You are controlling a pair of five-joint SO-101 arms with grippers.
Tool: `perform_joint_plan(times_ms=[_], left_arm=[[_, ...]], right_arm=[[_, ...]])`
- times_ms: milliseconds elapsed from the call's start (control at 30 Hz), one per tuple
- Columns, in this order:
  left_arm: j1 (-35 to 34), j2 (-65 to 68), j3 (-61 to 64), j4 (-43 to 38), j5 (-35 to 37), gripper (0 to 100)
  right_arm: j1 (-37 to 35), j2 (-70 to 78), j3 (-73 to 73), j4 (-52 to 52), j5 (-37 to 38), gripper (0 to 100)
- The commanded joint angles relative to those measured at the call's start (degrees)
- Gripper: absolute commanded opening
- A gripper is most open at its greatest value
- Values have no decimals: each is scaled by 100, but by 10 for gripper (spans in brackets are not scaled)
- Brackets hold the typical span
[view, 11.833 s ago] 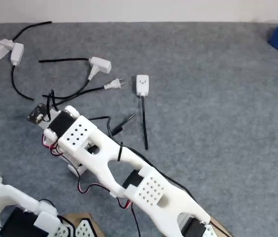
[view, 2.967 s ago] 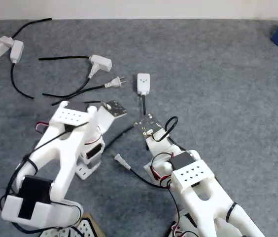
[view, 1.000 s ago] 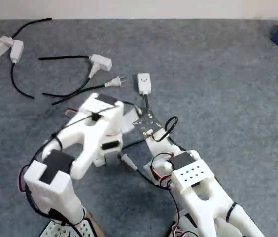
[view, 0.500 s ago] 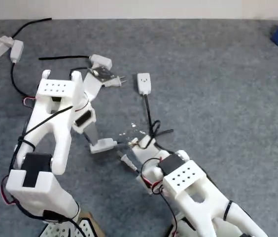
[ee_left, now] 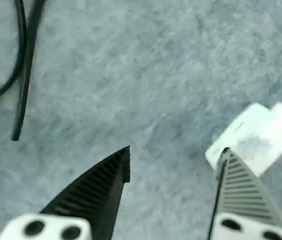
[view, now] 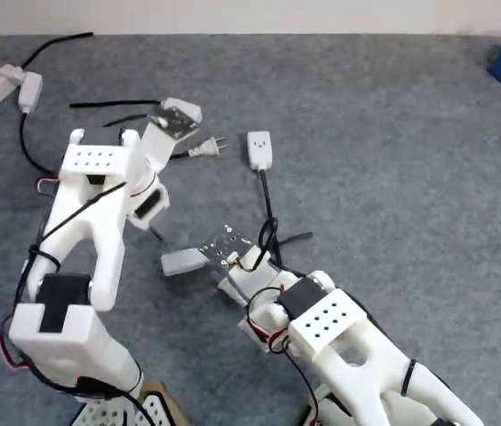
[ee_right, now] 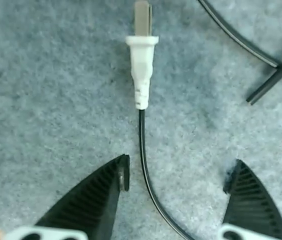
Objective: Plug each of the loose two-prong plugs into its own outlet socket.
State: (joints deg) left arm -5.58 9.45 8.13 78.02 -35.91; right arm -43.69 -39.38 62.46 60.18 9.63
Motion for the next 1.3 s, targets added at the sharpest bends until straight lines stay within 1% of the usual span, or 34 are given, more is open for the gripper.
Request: perform_joint_plan(times_ms=[0,133,333,467,533,600,633,700,767,833,900,1000,1067,1133,1267], left_arm=[[356,435,-233,-246,167,284],[497,743,-242,-141,167,284],[585,488,-154,475,167,284],[567,84,207,396,176,284],[400,-110,180,352,255,284],[48,-347,-40,369,448,284],[-233,-462,-154,378,519,284],[-875,-664,-400,501,712,284],[-1622,-813,-585,677,800,284],[-2316,-910,-620,730,765,284],[-2914,-936,-620,695,440,284],[-3635,-857,-602,695,-123,287],[-4004,-752,-514,642,-369,287],[-4303,-646,-330,334,-580,287],[-4760,-470,198,-589,-730,287]], right_arm=[[-57,-163,-110,13,53,296],[-31,-163,-4,13,53,296],[-22,-163,-48,13,53,296],[-22,-163,-31,13,53,296],[-22,-163,-57,13,53,296],[-57,-163,-189,13,70,296],[-84,-145,-321,48,132,296],[-268,-101,-585,321,651,296],[-505,-101,-1007,813,1169,296],[-567,-92,-1516,1200,1565,296],[-585,-66,-2044,1455,1793,296],[-760,303,-2334,1499,1767,296],[-901,699,-2316,1103,1512,296],[-971,1156,-2325,690,1380,296],[-1007,2097,-2325,4,1301,296]])
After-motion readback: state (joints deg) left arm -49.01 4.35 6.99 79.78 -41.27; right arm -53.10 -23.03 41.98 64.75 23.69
